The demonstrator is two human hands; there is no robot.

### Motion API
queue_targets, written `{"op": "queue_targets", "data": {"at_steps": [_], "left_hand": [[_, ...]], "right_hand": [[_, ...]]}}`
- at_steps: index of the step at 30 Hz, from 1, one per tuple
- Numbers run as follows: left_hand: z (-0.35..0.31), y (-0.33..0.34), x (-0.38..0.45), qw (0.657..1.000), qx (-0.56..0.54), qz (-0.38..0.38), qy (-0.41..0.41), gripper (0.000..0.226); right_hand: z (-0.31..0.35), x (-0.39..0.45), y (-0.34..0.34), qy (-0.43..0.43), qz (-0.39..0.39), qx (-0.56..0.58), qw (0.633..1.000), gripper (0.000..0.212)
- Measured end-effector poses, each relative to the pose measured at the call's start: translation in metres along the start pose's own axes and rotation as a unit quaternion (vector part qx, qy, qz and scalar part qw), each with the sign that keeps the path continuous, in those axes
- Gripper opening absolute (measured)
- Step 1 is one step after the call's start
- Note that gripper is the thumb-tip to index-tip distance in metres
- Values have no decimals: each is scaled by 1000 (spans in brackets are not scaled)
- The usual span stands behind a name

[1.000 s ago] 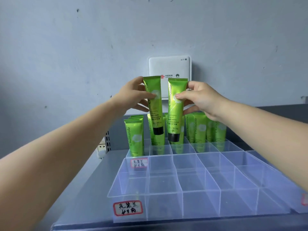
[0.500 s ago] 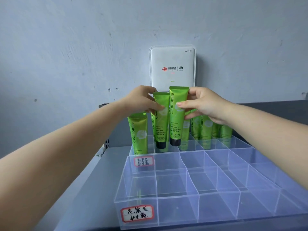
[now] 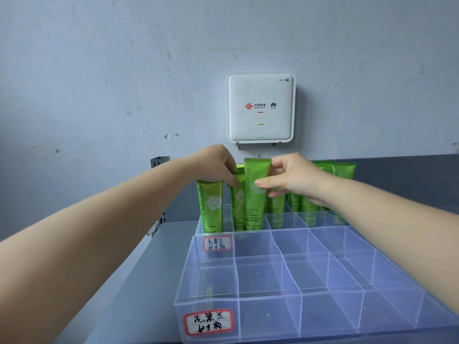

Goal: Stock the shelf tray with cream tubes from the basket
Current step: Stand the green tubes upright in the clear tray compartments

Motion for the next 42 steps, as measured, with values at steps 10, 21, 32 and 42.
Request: {"op": "queue_targets", "data": {"at_steps": [10,21,32,42], "left_hand": [[1,-7,-8,999,-17,-28,9,16],[-13,-40,-27,990,-54,-129,5,10],[-111,-11,-32,973,163,-164,19,28],[-258,63,-6,953,249,-123,123,44]], "right_hand": [[-2,-1,21,36,36,-57,997,15],[14,-6,15,19,-10,-191,981,31],[22,-94,-54,65,-79,-504,857,35],[-12,-229,-140,179,-78,-626,755,45]]}}
Point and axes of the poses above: each hand's wrist, its own x-axis towards the middle knuckle, its own y-axis out of the palm, z = x × y, the point moved 3 cm from there along x, towards the middle knuckle, and after that the axes turned 14 degrees about z, right-handed, at the moved point
